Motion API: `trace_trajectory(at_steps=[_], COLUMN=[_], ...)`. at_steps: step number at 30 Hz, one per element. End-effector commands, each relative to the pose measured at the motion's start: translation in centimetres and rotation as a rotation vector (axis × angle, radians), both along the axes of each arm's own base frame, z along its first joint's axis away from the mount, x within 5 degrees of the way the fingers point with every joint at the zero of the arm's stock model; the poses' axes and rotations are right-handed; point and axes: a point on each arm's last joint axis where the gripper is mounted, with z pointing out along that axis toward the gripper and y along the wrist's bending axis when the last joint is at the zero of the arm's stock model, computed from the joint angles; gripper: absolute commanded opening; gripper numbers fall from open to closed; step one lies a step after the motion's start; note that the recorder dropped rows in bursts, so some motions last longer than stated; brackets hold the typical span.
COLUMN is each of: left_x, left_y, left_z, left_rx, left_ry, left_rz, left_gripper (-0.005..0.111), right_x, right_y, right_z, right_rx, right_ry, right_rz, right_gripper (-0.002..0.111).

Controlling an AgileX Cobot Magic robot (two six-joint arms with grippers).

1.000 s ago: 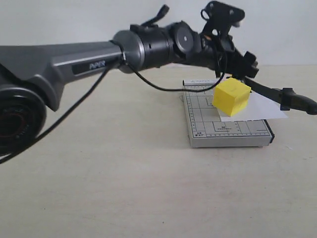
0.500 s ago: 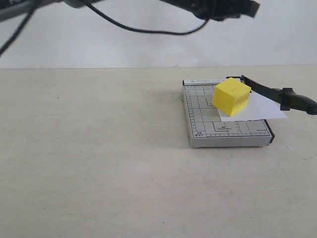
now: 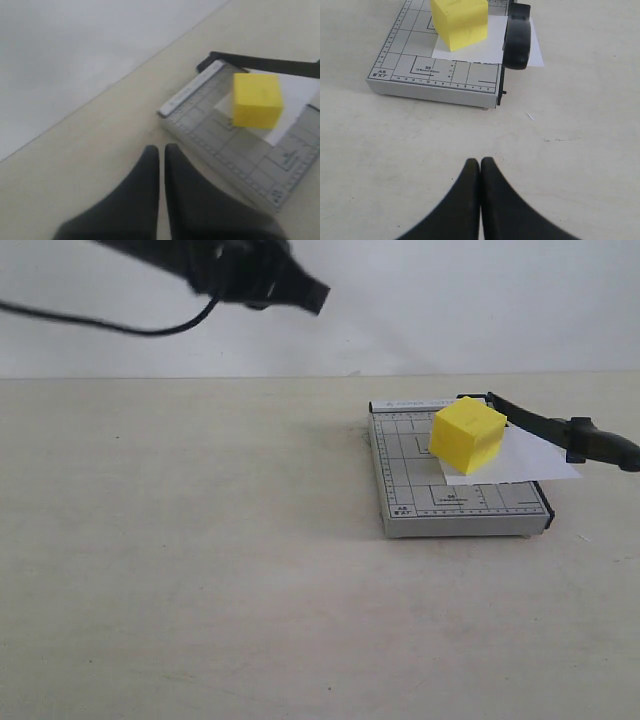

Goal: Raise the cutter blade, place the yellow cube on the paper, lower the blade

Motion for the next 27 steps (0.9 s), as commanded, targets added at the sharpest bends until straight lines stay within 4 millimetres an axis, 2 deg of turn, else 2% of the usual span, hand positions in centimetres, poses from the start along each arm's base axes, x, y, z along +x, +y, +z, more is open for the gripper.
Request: trace_trajectory(at_steps=[1, 4, 7, 8, 9, 10, 11, 12, 13, 14, 16, 18, 19, 21, 24, 27], left_x=[-2.2, -3.1, -4.2, -4.8, -7.0, -8.2, -11.1, -12.3, -15.3, -16.5, -22.4, -26.4, -27.6, -28.7, -28.5, -28.1], left_y=[8.1, 14.3, 20.9, 22.4, 25.6, 26.4, 27.7, 27.8, 27.2, 26.7, 24.2, 22.7, 22.1, 21.4, 21.3, 21.6], left_z=[-1.4, -2.1, -2.8, -3.0, -2.4, -1.7, 0.0, 0.8, 2.6, 3.2, 5.3, 5.1, 4.5, 1.7, -3.7, -5.1], left_rx=[-0.207, -0.232, -0.169, -0.151, -0.124, -0.100, -0.041, -0.070, -0.156, -0.164, -0.191, -0.170, -0.199, -0.223, -0.260, -0.226], left_ry=[-0.231, -0.420, -0.407, -0.373, -0.372, -0.407, -0.502, -0.536, -0.613, -0.629, -0.733, -0.767, -0.761, -0.679, -0.610, -0.743], left_rz=[0.320, 0.516, 0.717, 0.766, 0.873, 0.894, 0.932, 0.957, 0.986, 0.976, 0.922, 0.879, 0.858, 0.795, 0.781, 0.784], left_gripper=[0.004, 0.004, 0.004, 0.004, 0.004, 0.004, 0.004, 0.004, 0.004, 0.004, 0.004, 0.004, 0.004, 0.004, 0.004, 0.004], right_x=[0.0, 0.0, 0.0, 0.0, 0.0, 0.0, 0.0, 0.0, 0.0, 0.0, 0.0, 0.0, 0.0, 0.0, 0.0, 0.0], right_y=[0.0, 0.0, 0.0, 0.0, 0.0, 0.0, 0.0, 0.0, 0.0, 0.0, 0.0, 0.0, 0.0, 0.0, 0.0, 0.0], right_z=[-0.1, -0.1, -0.1, -0.1, -0.1, -0.1, -0.1, -0.1, 0.0, 0.0, 0.0, -0.1, -0.1, -0.1, -0.1, -0.1], right_rx=[-0.010, -0.010, -0.010, -0.010, -0.010, -0.010, -0.010, -0.010, -0.009, -0.009, -0.009, -0.010, -0.010, -0.010, -0.007, 0.014], right_ry=[-0.008, -0.008, -0.005, -0.005, -0.005, -0.005, -0.005, -0.005, -0.013, -0.013, -0.013, -0.009, -0.007, -0.002, -0.001, 0.002], right_rz=[0.003, 0.003, 0.004, 0.004, 0.004, 0.004, 0.004, 0.004, 0.003, 0.003, 0.003, 0.003, 0.003, 0.004, 0.003, -0.002], right_gripper=[0.000, 0.000, 0.000, 0.000, 0.000, 0.000, 0.000, 0.000, 0.000, 0.000, 0.000, 0.000, 0.000, 0.000, 0.000, 0.000])
